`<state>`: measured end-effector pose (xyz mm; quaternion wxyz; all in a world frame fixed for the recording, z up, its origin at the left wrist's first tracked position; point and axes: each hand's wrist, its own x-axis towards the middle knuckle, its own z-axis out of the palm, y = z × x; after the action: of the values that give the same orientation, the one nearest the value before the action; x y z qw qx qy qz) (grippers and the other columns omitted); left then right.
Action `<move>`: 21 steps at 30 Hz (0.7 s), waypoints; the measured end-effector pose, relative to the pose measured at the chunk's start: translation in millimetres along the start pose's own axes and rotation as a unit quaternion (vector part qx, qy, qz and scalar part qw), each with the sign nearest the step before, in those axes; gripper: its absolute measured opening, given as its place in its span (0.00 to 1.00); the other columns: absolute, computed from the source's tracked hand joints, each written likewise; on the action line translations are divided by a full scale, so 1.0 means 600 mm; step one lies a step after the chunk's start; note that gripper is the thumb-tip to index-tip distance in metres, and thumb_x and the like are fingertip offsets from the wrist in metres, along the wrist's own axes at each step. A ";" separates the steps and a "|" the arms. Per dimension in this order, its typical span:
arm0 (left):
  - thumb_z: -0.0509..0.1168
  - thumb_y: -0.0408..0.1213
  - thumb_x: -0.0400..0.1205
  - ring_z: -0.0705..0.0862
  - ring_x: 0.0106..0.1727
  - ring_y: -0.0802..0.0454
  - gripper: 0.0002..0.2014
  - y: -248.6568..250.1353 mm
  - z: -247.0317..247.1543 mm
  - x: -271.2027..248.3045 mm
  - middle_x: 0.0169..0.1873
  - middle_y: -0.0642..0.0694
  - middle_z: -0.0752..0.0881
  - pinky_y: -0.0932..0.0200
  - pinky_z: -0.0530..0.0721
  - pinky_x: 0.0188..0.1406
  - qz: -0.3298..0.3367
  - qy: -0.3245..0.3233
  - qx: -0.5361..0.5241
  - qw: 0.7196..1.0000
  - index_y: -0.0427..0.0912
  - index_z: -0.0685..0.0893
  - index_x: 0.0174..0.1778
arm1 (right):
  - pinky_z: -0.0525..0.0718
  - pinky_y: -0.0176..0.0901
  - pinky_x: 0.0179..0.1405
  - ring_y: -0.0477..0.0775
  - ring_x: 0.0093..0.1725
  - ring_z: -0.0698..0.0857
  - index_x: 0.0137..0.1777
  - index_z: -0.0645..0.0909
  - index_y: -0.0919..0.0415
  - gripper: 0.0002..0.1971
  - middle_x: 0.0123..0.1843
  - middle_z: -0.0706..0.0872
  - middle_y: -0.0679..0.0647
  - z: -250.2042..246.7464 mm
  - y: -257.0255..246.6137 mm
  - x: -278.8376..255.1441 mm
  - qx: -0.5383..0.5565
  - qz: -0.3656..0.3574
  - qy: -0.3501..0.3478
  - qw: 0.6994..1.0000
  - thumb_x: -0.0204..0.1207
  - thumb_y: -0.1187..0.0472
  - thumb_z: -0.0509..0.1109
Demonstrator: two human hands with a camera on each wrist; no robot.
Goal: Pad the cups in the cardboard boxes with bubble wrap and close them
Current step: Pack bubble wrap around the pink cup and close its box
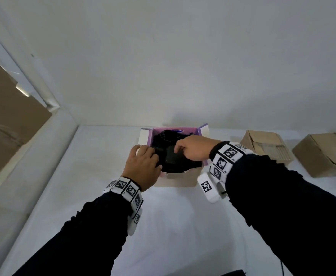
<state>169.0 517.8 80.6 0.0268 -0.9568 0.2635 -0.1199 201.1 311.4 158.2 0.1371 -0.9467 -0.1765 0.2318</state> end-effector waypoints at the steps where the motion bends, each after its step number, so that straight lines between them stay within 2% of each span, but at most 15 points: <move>1: 0.52 0.55 0.76 0.79 0.59 0.44 0.22 -0.002 0.000 -0.002 0.54 0.46 0.84 0.43 0.69 0.67 -0.015 -0.008 -0.003 1.000 0.45 0.86 0.44 | 0.76 0.37 0.60 0.56 0.65 0.79 0.69 0.79 0.55 0.22 0.69 0.81 0.54 -0.001 -0.005 0.016 -0.020 0.002 -0.009 1.000 0.78 0.68 0.56; 2: 0.51 0.57 0.75 0.77 0.63 0.44 0.24 -0.003 0.001 -0.003 0.60 0.46 0.83 0.41 0.67 0.69 -0.029 -0.021 -0.008 0.999 0.45 0.86 0.48 | 0.75 0.43 0.66 0.58 0.67 0.78 0.70 0.78 0.56 0.22 0.70 0.80 0.56 0.002 -0.010 0.035 -0.037 0.003 -0.021 0.999 0.77 0.68 0.57; 4: 0.49 0.58 0.75 0.74 0.69 0.43 0.27 -0.001 0.002 -0.006 0.69 0.46 0.79 0.38 0.63 0.73 -0.044 -0.048 -0.006 0.998 0.45 0.85 0.54 | 0.74 0.52 0.71 0.60 0.69 0.77 0.72 0.76 0.61 0.23 0.73 0.78 0.60 0.015 -0.016 0.074 -0.067 -0.006 -0.036 0.997 0.76 0.67 0.59; 7: 0.47 0.58 0.76 0.70 0.73 0.42 0.29 -0.004 -0.001 -0.008 0.73 0.46 0.76 0.35 0.56 0.74 -0.048 -0.064 0.012 0.997 0.44 0.84 0.57 | 0.69 0.55 0.76 0.60 0.77 0.70 0.80 0.66 0.61 0.29 0.81 0.68 0.58 0.025 -0.021 0.114 -0.098 -0.020 -0.012 0.995 0.77 0.63 0.62; 9: 0.46 0.57 0.76 0.68 0.74 0.42 0.29 -0.007 -0.005 -0.004 0.71 0.47 0.77 0.33 0.52 0.75 -0.045 -0.077 0.019 0.996 0.44 0.84 0.57 | 0.69 0.57 0.76 0.59 0.78 0.69 0.82 0.61 0.59 0.33 0.82 0.65 0.57 0.029 -0.023 0.130 -0.117 -0.026 0.009 0.993 0.77 0.61 0.64; 12: 0.45 0.56 0.76 0.66 0.75 0.42 0.27 -0.007 -0.005 0.002 0.67 0.49 0.79 0.33 0.47 0.76 -0.043 -0.097 0.009 0.994 0.46 0.84 0.54 | 0.76 0.56 0.69 0.61 0.72 0.76 0.82 0.58 0.58 0.34 0.78 0.70 0.58 0.034 -0.027 0.149 -0.109 -0.022 0.005 0.994 0.76 0.61 0.65; 14: 0.47 0.55 0.76 0.67 0.75 0.42 0.25 -0.005 -0.004 0.006 0.63 0.49 0.81 0.33 0.48 0.76 -0.045 -0.101 0.003 0.994 0.46 0.84 0.51 | 0.80 0.52 0.60 0.61 0.63 0.81 0.78 0.63 0.59 0.29 0.70 0.78 0.60 0.035 -0.028 0.162 -0.103 -0.017 -0.002 0.995 0.76 0.62 0.63; 16: 0.48 0.55 0.75 0.69 0.72 0.42 0.24 -0.003 -0.003 0.007 0.58 0.50 0.83 0.33 0.51 0.74 -0.050 -0.103 -0.001 0.993 0.46 0.84 0.49 | 0.81 0.52 0.58 0.62 0.59 0.83 0.74 0.66 0.59 0.25 0.64 0.82 0.61 0.036 -0.027 0.169 -0.116 -0.002 -0.017 0.993 0.76 0.61 0.62; 19: 0.48 0.55 0.74 0.72 0.68 0.40 0.24 -0.002 -0.001 0.007 0.52 0.51 0.85 0.35 0.57 0.67 -0.057 -0.097 -0.011 0.994 0.44 0.84 0.45 | 0.79 0.58 0.63 0.67 0.68 0.76 0.73 0.68 0.56 0.25 0.68 0.78 0.62 0.040 -0.019 0.175 -0.158 0.015 -0.039 0.987 0.75 0.58 0.61; 21: 0.49 0.55 0.74 0.74 0.65 0.39 0.23 -0.002 -0.001 0.007 0.49 0.51 0.86 0.36 0.60 0.63 -0.059 -0.091 -0.011 0.994 0.44 0.85 0.42 | 0.78 0.56 0.62 0.65 0.70 0.72 0.69 0.73 0.57 0.21 0.67 0.79 0.59 0.037 -0.018 0.175 -0.190 -0.015 -0.027 0.981 0.76 0.60 0.62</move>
<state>172.7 516.6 82.1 0.0326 -0.9778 0.2045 -0.0307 274.8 366.7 101.9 -0.0461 -0.9462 -0.2354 0.2171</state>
